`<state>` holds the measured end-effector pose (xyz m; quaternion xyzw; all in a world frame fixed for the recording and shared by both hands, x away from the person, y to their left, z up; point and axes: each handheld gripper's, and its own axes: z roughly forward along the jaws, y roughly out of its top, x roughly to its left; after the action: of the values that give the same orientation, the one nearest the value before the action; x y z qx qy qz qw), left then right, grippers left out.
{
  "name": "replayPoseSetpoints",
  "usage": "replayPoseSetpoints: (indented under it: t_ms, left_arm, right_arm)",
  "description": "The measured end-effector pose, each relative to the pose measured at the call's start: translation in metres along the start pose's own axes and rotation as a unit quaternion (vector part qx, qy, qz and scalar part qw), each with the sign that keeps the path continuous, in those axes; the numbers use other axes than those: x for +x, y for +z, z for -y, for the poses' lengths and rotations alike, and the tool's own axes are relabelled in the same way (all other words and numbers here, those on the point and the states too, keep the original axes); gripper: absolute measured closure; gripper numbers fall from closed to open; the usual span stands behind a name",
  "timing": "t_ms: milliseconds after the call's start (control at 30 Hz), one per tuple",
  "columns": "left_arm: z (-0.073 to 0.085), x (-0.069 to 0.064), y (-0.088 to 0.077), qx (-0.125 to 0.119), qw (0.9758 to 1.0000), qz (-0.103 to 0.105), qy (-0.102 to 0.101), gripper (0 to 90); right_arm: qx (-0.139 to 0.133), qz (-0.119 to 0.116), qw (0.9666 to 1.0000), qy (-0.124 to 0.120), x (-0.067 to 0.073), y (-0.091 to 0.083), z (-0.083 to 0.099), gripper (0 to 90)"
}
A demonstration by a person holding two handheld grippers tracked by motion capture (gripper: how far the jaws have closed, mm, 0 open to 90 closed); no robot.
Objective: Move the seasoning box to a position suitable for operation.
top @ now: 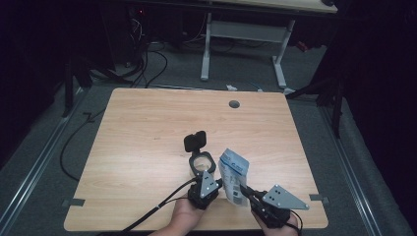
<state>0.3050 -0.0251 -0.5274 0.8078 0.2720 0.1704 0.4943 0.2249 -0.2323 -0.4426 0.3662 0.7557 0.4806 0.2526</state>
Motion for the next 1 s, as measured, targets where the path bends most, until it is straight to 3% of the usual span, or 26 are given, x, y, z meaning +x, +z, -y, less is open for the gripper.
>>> replayPoseSetpoints:
  t_ms: [200,367,500,833,1000]
  left_arm:
    - [0.0,0.003,0.0,-0.002,0.9996,0.03,0.002,90.0]
    - [0.0,0.006,-0.004,-0.013,0.9993,0.033,0.014,90.0]
    - [0.001,0.007,-0.004,-0.015,0.9988,0.045,0.011,90.0]
    - [0.002,0.004,-0.005,-0.019,0.9973,0.067,0.023,90.0]
    - [0.001,0.0,-0.005,-0.021,0.997,0.068,0.032,90.0]
  right_arm:
    - [0.004,-0.003,1.0,0.001,0.002,0.0,-0.006,90.0]
    - [0.008,-0.004,0.9999,-0.009,0.003,-0.001,-0.014,90.0]
    - [0.007,-0.003,0.9999,-0.011,0.004,0.002,-0.016,90.0]
    - [0.006,0.003,0.9999,-0.011,0.0,0.007,-0.021,90.0]
    - [0.009,0.006,0.9998,-0.015,-0.001,0.008,-0.023,90.0]
